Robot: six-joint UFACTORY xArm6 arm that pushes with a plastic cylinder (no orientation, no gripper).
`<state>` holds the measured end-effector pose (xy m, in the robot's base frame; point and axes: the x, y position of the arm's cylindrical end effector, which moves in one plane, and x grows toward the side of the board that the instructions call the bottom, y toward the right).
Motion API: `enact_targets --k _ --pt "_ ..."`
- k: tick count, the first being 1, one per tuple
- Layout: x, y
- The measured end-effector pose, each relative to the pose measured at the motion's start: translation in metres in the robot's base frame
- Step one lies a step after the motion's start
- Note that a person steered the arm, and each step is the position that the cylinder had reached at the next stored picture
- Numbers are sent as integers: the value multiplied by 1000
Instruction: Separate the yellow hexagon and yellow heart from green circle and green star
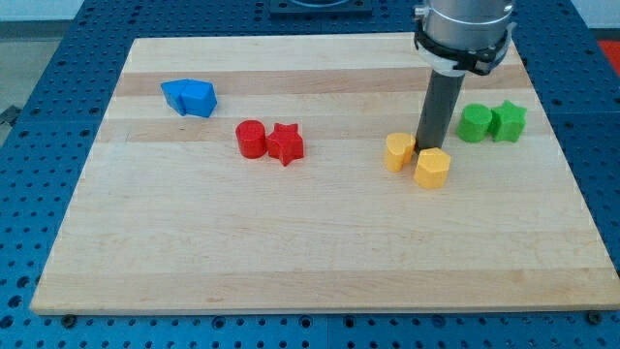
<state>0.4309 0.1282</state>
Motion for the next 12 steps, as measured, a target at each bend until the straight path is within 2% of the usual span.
enact_targets --k 5,7,8,9,10,11,12 --pt "-17 0" --pt "-37 -39" --pt "-29 -56" --pt "-2 -52" --pt "9 -51" --pt "8 -51" --pt "-13 -53"
